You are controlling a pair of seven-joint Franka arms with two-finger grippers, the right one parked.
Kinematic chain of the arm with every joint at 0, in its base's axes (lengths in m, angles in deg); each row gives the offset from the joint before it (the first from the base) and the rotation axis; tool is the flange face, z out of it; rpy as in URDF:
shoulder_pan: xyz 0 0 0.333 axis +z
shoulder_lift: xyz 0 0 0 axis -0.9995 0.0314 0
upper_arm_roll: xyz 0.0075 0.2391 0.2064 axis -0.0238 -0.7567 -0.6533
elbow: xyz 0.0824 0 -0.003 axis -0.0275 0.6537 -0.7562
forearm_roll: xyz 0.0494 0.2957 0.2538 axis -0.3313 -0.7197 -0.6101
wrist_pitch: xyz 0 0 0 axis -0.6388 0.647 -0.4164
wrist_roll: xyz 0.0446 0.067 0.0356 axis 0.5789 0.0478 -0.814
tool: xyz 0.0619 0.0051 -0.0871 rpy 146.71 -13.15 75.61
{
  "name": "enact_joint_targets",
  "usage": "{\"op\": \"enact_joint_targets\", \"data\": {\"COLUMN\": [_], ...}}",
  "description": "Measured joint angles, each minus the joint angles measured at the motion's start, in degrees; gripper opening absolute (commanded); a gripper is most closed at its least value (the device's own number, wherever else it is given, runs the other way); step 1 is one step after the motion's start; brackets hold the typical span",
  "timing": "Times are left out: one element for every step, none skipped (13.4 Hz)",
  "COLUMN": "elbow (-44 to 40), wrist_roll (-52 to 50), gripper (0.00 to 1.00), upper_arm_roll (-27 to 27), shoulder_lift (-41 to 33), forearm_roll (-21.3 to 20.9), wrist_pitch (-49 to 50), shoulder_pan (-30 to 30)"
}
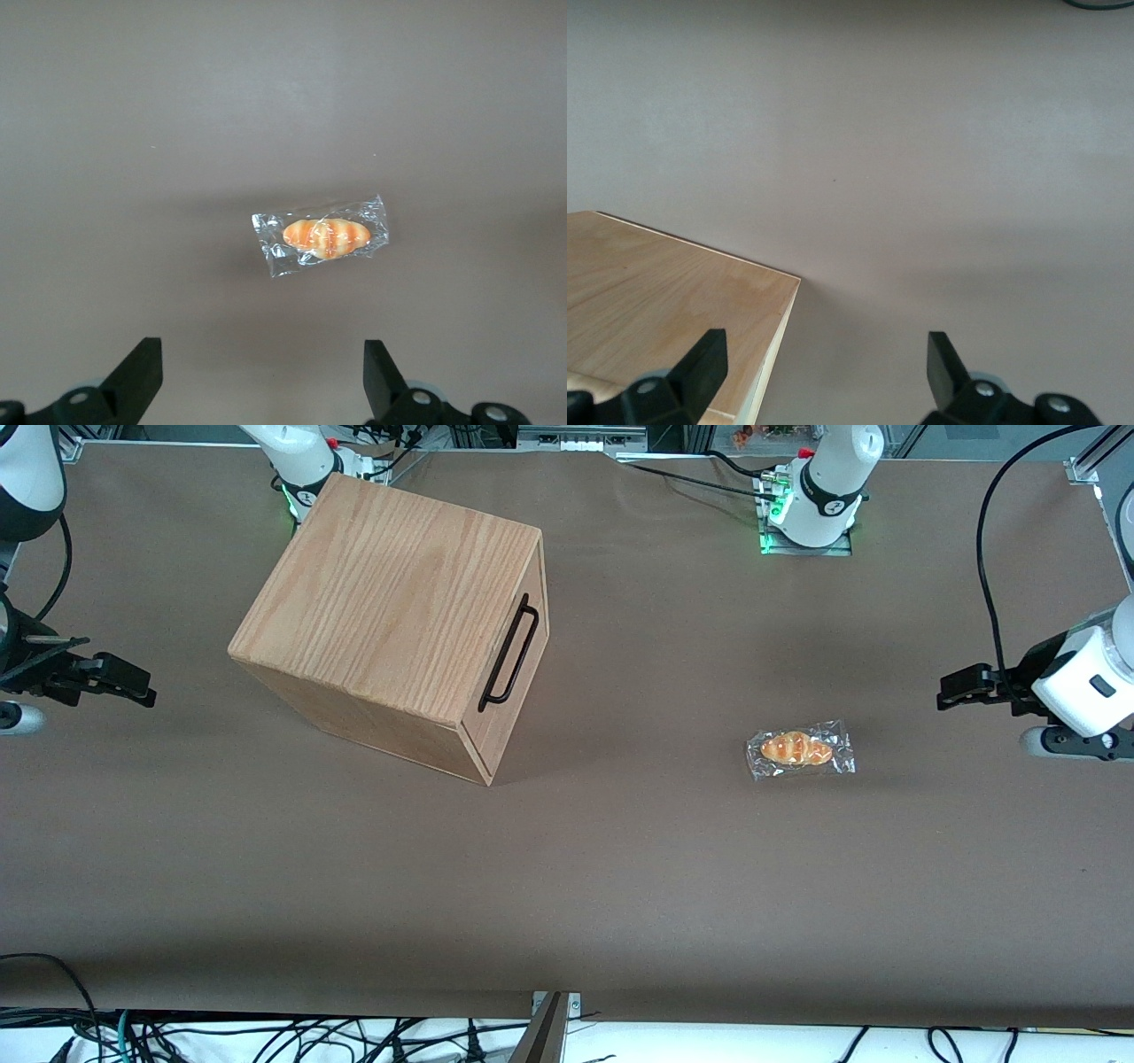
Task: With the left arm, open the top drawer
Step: 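Move the left gripper to the black drawer handle of the wooden cabinet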
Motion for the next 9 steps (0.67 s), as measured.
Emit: {"op": "enact_joint_targets", "data": {"elbow": [-0.01, -0.01, -0.02, -0.02, -0.02, -0.02, -0.02, -0.01, -0.01], "wrist_roll": [-0.41, -1.21, -1.92, -2.63, -3.54, -4.77, -6.22, -7.97, -9.68], "gripper": [1.0, 1.0, 1.0, 1.0, 1.0, 1.0, 1.0, 1.0, 1.0], "upper_arm_roll": [0.79, 1.75, 2.75, 3.66, 4.51, 5.38, 6.49, 7.94, 9.48], "shoulder_lift": [-0.1, -0.24, -0.36, -0.44, -0.47, -0.48, -0.48, -0.48, -0.48], "forearm_roll": [0.0, 0.0, 0.0, 0.01, 0.01, 0.01, 0.02, 0.03, 0.09], "wrist_pitch": [0.0, 0.0, 0.01, 0.02, 0.03, 0.04, 0.06, 0.09, 0.12], "shoulder_pan": [0.0, -0.02, -0.04, -0.06, -0.09, -0.09, -0.09, -0.1, -0.14]}}
